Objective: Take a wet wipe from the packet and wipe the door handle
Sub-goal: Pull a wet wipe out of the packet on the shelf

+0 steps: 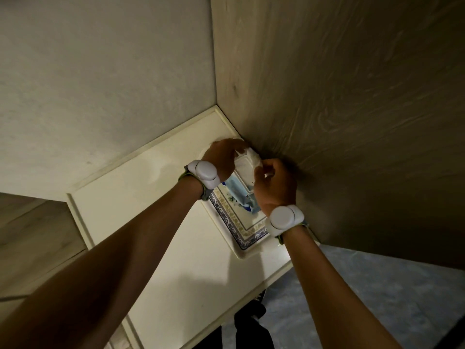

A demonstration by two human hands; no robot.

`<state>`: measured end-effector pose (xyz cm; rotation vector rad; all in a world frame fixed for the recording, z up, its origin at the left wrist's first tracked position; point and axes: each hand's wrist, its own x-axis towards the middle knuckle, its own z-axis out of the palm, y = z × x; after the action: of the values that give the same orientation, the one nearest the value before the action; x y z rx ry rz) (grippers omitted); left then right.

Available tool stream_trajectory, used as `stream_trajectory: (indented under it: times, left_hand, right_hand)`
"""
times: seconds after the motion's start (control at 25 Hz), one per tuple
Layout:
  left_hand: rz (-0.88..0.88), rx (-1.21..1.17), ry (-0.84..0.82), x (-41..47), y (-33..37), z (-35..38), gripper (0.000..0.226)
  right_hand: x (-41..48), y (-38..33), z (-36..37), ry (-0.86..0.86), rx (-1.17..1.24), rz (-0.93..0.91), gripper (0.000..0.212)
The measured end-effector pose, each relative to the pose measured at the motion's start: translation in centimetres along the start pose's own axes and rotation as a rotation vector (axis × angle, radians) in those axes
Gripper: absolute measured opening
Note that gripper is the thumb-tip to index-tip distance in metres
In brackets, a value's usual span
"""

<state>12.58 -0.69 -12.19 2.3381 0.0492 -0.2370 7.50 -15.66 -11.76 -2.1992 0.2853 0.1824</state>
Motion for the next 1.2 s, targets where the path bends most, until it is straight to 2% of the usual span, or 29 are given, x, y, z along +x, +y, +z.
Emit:
stream_trajectory:
  times: [0.44,0.64,0.84,1.0,1.2]
  left_hand:
    - [-0.065,0.026,-0.049,-1.8,-1.5,-0.2,0.022]
    - [-0.132,0.089,-0.076,-0.9,-2.2,0.9,0.021]
    - [-0.051,0.170,-0.040,-0.5,-3.1,2.1,0.019]
    - [-0.064,0.209,-0.095,0.4,-3.5,2.4,0.020]
    - [-0.073,0.189,-0.063,0.7,-3.7,2.9,0.020]
  right_hand:
    - [0.3,1.7,1.7,0.016,-0.025,0.082,0.018]
    - [0.5,2.6,2.1,-0.021,-0.081,0.098,0.018]
    - [1.2,2.7,2.1,-0.119,-0.091,0.109,0.022]
    - [1.3,2.7,2.1,-0.155,-0.089,0.127,0.027]
    - [1.4,2.7,2.1,-0.163,-0.082,0.115,0.025]
